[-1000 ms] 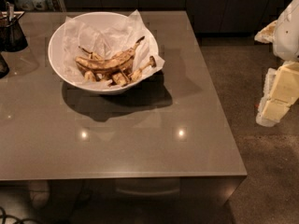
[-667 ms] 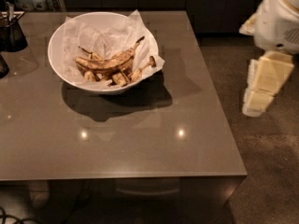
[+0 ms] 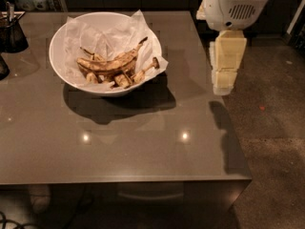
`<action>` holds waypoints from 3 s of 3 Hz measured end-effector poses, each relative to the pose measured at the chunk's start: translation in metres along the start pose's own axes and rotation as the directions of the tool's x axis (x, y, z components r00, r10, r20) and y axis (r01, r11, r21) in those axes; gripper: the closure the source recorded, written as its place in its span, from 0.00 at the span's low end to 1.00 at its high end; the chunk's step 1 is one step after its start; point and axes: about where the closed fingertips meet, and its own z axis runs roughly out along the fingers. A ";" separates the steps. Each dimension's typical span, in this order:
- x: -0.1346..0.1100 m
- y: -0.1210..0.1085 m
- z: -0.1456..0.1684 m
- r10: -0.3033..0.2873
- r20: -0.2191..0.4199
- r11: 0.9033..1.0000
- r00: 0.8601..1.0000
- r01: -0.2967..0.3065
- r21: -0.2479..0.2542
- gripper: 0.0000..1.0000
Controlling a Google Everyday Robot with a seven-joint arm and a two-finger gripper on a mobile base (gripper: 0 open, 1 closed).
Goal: Pick banana from white bowl
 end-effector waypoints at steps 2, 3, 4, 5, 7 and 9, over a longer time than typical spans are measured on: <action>-0.024 -0.023 0.000 -0.037 0.043 0.999 0.998 0.035 0.041 0.00; -0.057 -0.047 0.004 -0.132 0.043 0.991 0.990 0.130 0.041 0.00; -0.099 -0.074 0.012 -0.237 0.067 0.971 0.969 0.234 0.046 0.00; -0.123 -0.079 0.016 -0.320 0.080 0.947 0.944 0.316 0.063 0.00; -0.147 -0.097 0.035 -0.302 0.141 0.953 0.943 0.297 0.055 0.00; -0.175 -0.112 0.071 -0.254 0.213 0.963 0.943 0.268 -0.035 0.00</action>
Offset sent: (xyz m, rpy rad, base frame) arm 0.0324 0.0435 0.0009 0.0288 0.0148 0.0927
